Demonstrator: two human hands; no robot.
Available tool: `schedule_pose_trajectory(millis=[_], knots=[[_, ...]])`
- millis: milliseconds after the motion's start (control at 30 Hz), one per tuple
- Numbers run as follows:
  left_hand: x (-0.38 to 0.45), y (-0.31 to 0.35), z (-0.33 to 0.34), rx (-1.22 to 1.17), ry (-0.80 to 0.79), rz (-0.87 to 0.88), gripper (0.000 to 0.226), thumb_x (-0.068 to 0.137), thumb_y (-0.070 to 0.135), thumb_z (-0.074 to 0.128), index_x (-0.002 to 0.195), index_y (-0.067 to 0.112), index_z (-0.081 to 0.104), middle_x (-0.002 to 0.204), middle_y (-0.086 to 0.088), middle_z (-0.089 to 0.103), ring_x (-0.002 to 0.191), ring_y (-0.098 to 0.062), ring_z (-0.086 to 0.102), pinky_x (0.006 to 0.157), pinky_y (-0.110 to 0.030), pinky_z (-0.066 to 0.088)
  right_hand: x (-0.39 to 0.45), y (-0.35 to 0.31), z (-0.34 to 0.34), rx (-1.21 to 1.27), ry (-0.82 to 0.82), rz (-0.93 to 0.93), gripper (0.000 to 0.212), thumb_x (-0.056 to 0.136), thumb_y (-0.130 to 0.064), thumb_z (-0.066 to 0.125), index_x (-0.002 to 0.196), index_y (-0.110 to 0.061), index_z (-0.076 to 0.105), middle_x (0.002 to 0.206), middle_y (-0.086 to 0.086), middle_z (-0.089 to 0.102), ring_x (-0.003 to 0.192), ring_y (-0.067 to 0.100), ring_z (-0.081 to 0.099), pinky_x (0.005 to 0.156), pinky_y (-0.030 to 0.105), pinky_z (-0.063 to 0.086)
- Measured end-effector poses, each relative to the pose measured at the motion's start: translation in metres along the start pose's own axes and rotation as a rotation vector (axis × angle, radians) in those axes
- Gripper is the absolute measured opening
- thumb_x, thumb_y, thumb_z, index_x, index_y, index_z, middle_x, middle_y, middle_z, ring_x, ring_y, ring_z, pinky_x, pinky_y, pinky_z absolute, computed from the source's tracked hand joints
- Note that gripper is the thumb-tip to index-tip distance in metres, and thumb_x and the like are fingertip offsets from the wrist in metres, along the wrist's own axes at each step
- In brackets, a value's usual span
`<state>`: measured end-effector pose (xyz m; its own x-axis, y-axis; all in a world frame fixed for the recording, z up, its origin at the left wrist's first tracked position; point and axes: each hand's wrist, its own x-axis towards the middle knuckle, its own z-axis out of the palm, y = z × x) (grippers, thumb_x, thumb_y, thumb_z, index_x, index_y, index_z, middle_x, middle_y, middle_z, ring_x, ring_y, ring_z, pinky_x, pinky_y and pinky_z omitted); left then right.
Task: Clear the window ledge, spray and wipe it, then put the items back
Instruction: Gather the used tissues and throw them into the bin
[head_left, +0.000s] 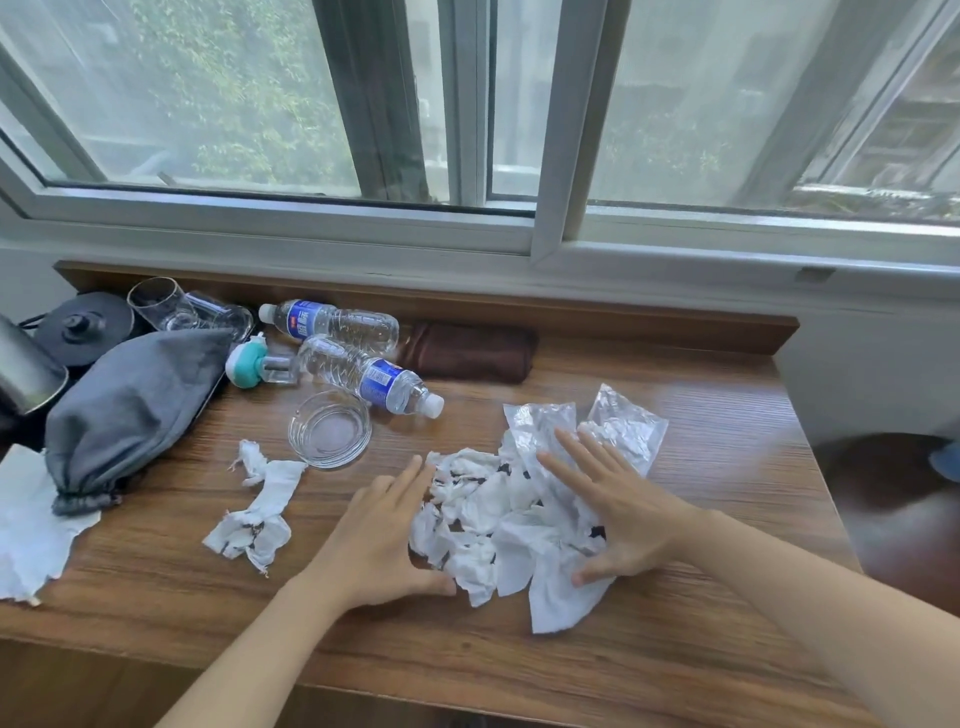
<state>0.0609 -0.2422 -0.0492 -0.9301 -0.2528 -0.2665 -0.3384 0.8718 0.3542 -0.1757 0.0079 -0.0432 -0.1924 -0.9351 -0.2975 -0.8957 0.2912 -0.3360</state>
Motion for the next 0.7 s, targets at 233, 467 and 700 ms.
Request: schedule_pose_trajectory(millis=[233, 467, 700], knots=[[0.023, 0.035, 0.014, -0.148, -0.033, 0.065, 0.132, 0.062, 0.06, 0.09, 0.161, 0.04, 0.005, 0.118, 0.035, 0.028, 0.106, -0.012, 0.036, 0.102, -0.031, 0.041, 0.037, -0.012, 0.031, -0.061, 0.082, -0.083, 0.124, 0.068, -0.097, 0.053, 0.162, -0.047, -0.012, 0.174, -0.001, 0.001, 0.157, 0.036, 0.004, 0.123, 0.065, -0.001], [0.034, 0.044, 0.02, -0.256, -0.038, 0.059, 0.107, 0.083, 0.023, 0.083, 0.164, 0.036, 0.014, 0.103, 0.04, 0.025, 0.098, -0.007, 0.037, 0.086, -0.018, 0.033, 0.048, -0.01, 0.051, 0.134, 0.292, -0.124, 0.099, 0.08, -0.077, 0.065, 0.162, -0.038, 0.027, 0.166, -0.004, 0.033, 0.144, 0.023, 0.03, 0.124, 0.056, 0.015], [0.035, 0.044, 0.019, -0.467, 0.013, 0.0, 0.102, 0.077, 0.03, 0.088, 0.156, 0.052, 0.026, 0.109, 0.016, 0.043, 0.091, 0.006, 0.053, 0.078, -0.003, 0.039, 0.043, -0.021, 0.052, 0.472, 0.325, -0.078, 0.092, 0.081, -0.037, 0.087, 0.159, -0.035, 0.038, 0.158, -0.019, 0.035, 0.147, 0.006, 0.032, 0.123, 0.025, 0.024]])
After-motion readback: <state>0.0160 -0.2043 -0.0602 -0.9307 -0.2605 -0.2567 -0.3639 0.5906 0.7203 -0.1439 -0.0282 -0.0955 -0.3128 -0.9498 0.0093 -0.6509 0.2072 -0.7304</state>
